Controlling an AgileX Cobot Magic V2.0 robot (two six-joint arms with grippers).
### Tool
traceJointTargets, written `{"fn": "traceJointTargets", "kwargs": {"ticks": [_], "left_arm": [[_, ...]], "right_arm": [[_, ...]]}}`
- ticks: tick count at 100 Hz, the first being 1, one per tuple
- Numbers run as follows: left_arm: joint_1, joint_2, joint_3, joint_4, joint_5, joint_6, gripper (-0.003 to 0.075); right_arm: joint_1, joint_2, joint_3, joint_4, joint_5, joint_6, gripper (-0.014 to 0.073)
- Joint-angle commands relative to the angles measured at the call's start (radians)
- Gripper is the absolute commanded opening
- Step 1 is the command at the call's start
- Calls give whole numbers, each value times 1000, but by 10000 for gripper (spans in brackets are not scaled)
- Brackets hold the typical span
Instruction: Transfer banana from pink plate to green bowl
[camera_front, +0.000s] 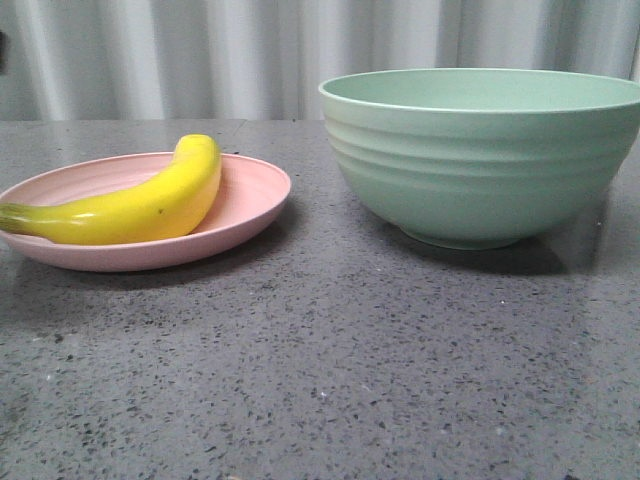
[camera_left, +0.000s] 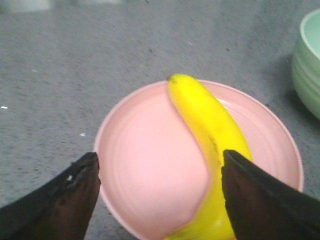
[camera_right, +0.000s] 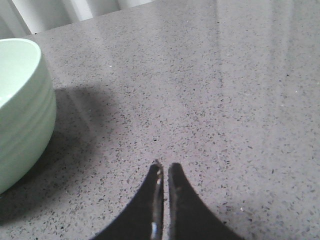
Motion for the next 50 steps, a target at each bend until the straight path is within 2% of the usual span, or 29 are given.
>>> {"fn": "traceJointTargets", "kwargs": {"ticks": [1,25,50], "left_arm": [[-55,72,-86,-17,-9,-2,471],[-152,262,-189,-17,19,-2,471],[-164,410,-243,-13,66,-2,471]], "right_arm": [[-2,16,-28,-1,-81,-3,-62],[-2,16,-28,-1,-81,-3,-62],[-2,16,-28,-1,-81,-3,-62]]}}
